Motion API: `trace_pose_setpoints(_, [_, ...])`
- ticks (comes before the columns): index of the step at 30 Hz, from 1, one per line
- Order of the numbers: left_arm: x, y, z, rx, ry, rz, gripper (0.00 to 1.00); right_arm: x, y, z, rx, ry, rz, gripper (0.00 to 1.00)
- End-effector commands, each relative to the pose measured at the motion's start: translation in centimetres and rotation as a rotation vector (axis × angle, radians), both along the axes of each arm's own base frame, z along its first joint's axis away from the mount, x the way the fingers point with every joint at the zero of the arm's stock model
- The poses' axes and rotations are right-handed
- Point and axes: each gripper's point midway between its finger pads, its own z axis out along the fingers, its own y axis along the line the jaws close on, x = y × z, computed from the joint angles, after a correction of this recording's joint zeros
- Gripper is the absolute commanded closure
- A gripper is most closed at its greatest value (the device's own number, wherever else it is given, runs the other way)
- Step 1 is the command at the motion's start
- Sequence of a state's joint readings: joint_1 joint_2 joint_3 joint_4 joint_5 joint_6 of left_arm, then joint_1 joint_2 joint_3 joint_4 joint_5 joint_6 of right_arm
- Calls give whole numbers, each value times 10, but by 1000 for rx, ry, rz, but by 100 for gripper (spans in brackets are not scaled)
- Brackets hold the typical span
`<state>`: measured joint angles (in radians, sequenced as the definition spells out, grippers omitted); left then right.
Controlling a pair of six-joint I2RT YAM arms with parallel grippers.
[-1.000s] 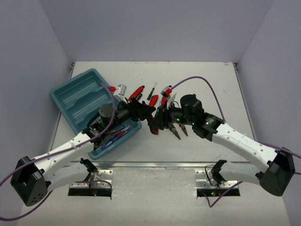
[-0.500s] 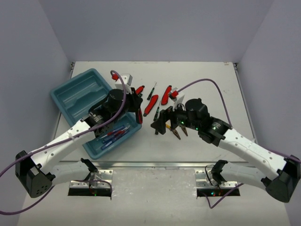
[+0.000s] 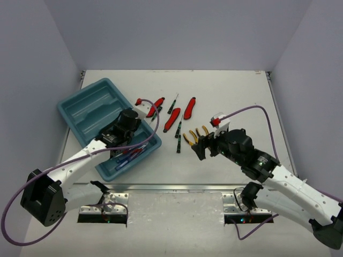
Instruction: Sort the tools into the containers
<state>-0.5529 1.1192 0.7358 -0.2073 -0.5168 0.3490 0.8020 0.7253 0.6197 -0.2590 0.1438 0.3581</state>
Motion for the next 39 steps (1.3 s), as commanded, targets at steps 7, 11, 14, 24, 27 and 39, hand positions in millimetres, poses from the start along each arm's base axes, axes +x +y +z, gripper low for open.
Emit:
trace_pose_setpoints(7, [28,43,-31,159,89,0,94,6,-5,-16,-74,-1,-11,1])
trace_pose_setpoints(11, [32,38,-34,107,91,11,18,8,-4,-21,-87,16,-15,1])
trace_pose_setpoints(14, [37,37,-13,71,36,34,0,10,-1,-25,-88,43,-15,1])
trace_pose_setpoints(24, [27,71,91,-358,-298,523,0,89,-17,-61,-5,402,-409,1])
trace_pose_setpoints(27, [14,62,82,-472,-174,575,0,137,-21,-59,-55,417,-589,1])
trace_pose_setpoints(39, [-31,3,82,-736,-16,244,0,271,-4,-134,-379,514,-825,16])
